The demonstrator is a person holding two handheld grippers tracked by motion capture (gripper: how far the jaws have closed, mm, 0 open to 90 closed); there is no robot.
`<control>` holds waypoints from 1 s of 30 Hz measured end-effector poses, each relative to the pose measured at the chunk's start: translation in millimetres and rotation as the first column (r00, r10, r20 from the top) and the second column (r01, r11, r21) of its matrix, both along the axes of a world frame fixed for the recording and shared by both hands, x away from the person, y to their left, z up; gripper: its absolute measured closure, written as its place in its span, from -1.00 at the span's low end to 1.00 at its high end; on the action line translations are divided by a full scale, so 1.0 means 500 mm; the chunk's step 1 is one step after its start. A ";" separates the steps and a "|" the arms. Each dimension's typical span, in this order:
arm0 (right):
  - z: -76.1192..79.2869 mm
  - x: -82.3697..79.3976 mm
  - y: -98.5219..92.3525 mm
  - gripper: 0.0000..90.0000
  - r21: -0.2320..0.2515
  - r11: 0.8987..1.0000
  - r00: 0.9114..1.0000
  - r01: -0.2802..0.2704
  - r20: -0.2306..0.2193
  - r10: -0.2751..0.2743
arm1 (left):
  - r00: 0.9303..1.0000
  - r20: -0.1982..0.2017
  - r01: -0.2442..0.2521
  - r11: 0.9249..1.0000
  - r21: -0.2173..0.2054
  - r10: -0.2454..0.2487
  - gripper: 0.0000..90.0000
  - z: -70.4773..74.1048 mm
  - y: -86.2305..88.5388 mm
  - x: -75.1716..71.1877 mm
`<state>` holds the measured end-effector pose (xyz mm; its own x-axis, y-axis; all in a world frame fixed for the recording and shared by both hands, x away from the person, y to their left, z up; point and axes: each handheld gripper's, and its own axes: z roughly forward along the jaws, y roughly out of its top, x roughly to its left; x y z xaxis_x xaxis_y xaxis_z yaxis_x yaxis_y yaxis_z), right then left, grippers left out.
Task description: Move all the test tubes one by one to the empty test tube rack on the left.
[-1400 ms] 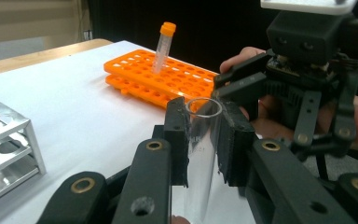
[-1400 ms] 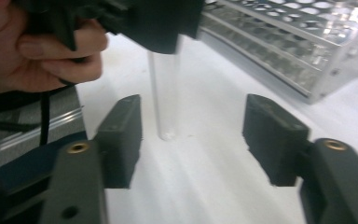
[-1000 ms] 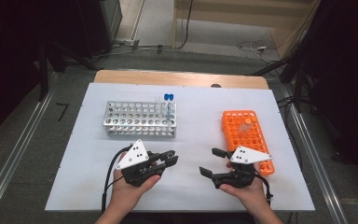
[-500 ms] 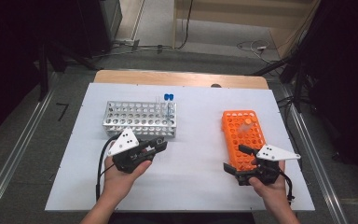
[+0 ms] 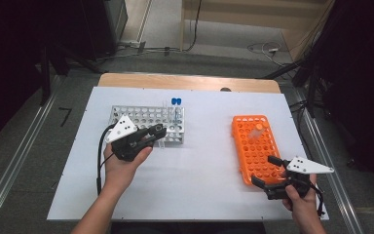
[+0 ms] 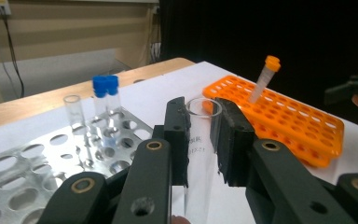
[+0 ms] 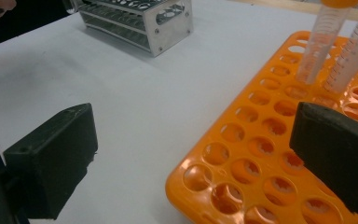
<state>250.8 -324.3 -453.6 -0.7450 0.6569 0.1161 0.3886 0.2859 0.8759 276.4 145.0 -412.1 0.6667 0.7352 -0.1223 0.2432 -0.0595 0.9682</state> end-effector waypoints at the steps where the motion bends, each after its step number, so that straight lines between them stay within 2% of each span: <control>1: -0.001 0.000 -0.006 -1.00 0.002 1.000 1.000 -0.006 -0.002 0.006 | 1.000 0.001 -0.003 1.000 -0.004 0.003 0.70 0.001 0.002 0.003; 5: -0.003 0.002 -0.026 -1.00 -0.011 1.000 1.000 0.005 0.004 -0.005 | 1.000 0.006 -0.028 1.000 -0.001 0.028 0.70 0.010 0.012 0.023; 13: -0.010 0.012 -0.051 -1.00 0.001 0.998 0.998 0.056 -0.002 -0.056 | 0.997 0.011 -0.076 0.997 -0.017 0.077 0.70 0.031 0.037 0.068; 18: -0.012 0.013 -0.052 -1.00 0.008 0.998 0.998 0.063 -0.005 -0.063 | 0.994 0.012 -0.110 0.994 -0.019 0.110 0.70 0.039 0.046 0.097; 22: -0.014 0.014 -0.052 -1.00 0.005 0.998 0.998 0.067 -0.006 -0.067 | 0.990 0.011 -0.137 0.990 -0.040 0.137 0.70 0.043 0.051 0.122; 28: -0.016 0.016 -0.052 -1.00 0.006 0.998 0.998 0.070 -0.008 -0.070 | 0.987 0.022 -0.162 0.987 -0.020 0.162 0.70 0.048 0.046 0.155; 30: -0.017 0.016 -0.053 -1.00 0.006 0.998 0.998 0.069 -0.009 -0.069 | 0.985 0.021 -0.169 0.985 -0.033 0.170 0.70 0.048 0.045 0.167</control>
